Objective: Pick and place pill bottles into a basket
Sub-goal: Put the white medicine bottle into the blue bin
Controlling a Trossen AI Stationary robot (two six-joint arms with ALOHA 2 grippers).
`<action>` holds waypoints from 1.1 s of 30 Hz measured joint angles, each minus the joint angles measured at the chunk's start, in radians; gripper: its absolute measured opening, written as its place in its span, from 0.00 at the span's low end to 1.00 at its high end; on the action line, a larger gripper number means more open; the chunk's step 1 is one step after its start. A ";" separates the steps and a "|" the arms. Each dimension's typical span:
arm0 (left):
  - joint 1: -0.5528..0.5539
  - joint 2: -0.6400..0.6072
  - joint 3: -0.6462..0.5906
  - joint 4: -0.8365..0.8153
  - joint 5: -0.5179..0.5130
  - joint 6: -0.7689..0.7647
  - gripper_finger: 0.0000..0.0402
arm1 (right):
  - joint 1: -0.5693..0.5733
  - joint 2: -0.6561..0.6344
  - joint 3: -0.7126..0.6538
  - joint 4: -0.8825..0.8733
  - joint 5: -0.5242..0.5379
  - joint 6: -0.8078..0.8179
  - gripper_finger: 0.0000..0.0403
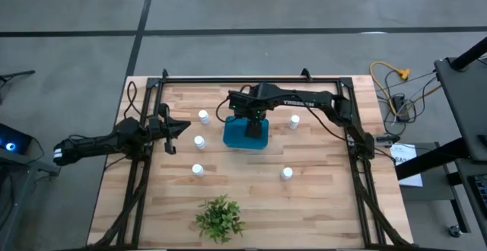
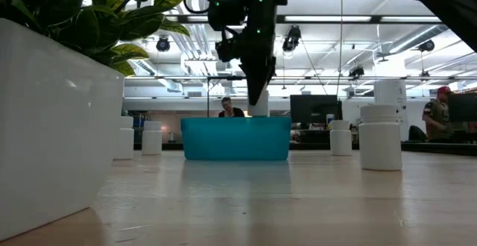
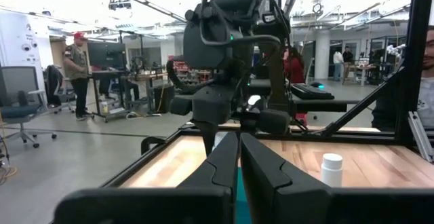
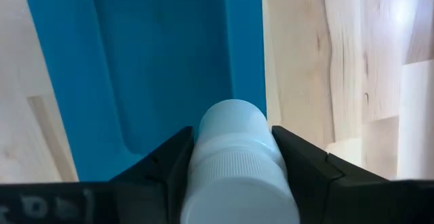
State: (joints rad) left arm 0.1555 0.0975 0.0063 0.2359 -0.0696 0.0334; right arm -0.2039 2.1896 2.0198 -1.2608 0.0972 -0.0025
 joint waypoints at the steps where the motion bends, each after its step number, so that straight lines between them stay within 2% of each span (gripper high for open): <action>1: 0.000 0.000 0.000 0.000 0.000 0.000 0.00 | 0.000 -0.001 -0.009 0.004 0.001 0.000 0.41; 10: 0.000 0.000 0.000 0.000 0.000 0.000 0.00 | 0.001 -0.003 -0.107 0.084 -0.001 -0.012 0.41; 21: 0.000 0.000 0.000 0.000 0.000 0.000 0.00 | -0.004 -0.004 -0.239 0.184 -0.052 -0.029 0.41; 23: 0.000 0.000 0.000 0.000 0.000 0.000 0.00 | -0.006 -0.004 -0.254 0.199 -0.078 -0.030 0.41; 33: 0.000 0.000 0.000 0.000 0.000 0.000 0.00 | -0.010 -0.004 -0.268 0.211 -0.079 -0.037 0.41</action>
State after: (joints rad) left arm 0.1556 0.0975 0.0063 0.2363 -0.0696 0.0334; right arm -0.2141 2.1853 1.7515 -1.0503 0.0186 -0.0400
